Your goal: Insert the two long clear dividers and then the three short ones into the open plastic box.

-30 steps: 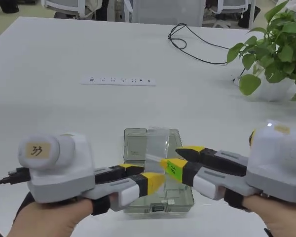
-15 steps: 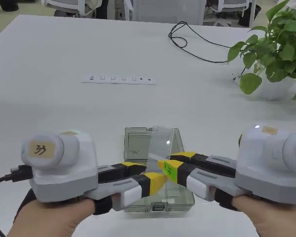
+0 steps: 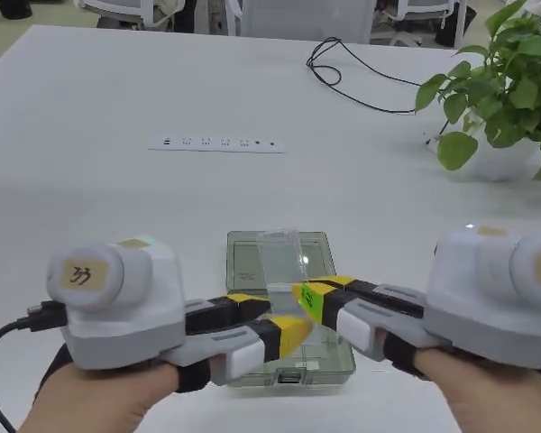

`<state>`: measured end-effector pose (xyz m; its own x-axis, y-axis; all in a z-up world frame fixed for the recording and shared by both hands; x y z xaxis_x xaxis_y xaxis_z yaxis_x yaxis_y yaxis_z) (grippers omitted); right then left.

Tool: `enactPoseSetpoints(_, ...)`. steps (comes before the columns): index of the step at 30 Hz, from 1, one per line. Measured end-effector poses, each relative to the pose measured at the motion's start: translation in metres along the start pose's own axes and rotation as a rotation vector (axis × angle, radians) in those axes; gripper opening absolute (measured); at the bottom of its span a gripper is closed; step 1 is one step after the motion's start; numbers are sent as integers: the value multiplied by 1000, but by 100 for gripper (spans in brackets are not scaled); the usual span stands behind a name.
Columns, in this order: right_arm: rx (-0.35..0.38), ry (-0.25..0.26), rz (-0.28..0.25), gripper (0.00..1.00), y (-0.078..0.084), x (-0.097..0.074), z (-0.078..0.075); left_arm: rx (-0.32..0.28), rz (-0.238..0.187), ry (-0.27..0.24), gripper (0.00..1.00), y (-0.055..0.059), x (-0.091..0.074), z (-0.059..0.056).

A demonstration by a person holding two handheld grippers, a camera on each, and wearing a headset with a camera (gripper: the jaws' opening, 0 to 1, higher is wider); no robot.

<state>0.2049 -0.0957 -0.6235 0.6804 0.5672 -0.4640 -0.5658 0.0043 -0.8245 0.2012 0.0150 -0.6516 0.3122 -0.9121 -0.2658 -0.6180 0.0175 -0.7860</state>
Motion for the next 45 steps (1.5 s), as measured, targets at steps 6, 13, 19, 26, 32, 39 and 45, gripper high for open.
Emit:
enactPoseSetpoints(6,50,16,12,6,-4,1,-5,40,23,9,37,3,-1,1)
enactPoseSetpoints(13,88,42,27,6,-8,1,-13,80,38,19,44,6,-5,4)
enactPoseSetpoints(19,111,66,46,6,-11,1,-20,144,68,27,51,9,-10,8)
enactPoseSetpoints(26,131,99,83,6,-14,3,-28,221,107,42,60,14,-14,12)
enactPoseSetpoints(32,173,146,136,7,-14,7,-42,270,142,46,68,20,-17,16)
enactPoseSetpoints(39,248,215,221,7,-8,13,-59,312,179,60,76,28,-20,21)
enactPoseSetpoints(45,279,257,282,7,1,17,-62,349,220,71,84,38,-23,27)
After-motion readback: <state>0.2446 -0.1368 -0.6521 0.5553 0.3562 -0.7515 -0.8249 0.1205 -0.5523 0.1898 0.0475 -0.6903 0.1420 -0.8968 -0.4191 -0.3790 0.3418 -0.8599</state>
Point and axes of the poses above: the centre of the closed fingertips' face, and the gripper's own axes: x roughly forward along the fingers, z roughly to its left, y roughly out of its underside, the point moved 7 cm from there along -x, roughly backward along the fingers, and after that the axes turned 9 degrees about y, right-handed, at the moved point
